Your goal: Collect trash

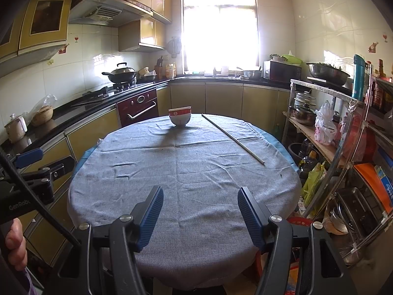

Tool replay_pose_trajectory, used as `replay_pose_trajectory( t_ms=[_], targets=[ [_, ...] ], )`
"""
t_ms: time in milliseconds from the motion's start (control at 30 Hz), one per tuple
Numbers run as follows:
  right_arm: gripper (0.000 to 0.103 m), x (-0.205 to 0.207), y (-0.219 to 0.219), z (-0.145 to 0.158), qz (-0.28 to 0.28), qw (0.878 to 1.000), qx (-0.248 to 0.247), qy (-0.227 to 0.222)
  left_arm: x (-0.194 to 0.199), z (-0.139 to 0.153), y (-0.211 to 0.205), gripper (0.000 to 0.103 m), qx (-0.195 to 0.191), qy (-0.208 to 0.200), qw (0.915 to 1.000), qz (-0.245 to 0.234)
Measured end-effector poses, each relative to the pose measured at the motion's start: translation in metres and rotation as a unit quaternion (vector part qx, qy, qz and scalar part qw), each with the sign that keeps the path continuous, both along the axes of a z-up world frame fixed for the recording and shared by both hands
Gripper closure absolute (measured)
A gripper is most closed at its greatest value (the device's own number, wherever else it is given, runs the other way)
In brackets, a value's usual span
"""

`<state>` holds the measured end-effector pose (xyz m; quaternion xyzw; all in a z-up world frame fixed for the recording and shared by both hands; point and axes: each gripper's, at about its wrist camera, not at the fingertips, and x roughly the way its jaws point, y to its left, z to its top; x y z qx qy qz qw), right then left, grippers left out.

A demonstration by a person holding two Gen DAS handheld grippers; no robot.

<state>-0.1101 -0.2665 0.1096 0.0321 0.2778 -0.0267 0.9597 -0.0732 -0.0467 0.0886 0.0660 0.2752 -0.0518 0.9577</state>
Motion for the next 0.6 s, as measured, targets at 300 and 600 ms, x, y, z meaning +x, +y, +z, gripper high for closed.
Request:
replay_pose_trajectory(
  t_ms=[300, 600],
  targets=[
    [0.036, 0.0009, 0.001, -0.0026, 0.002, 1.0, -0.001, 0.002, 0.0011, -0.0011, 0.0023, 0.015, 0.001, 0.0, 1.0, 0.004],
    [0.036, 0.0038, 0.0017, -0.0051, 0.003, 1.0, -0.002, 0.005, 0.003, -0.0013, 0.005, 0.016, 0.002, 0.002, 1.0, 0.007]
  ],
)
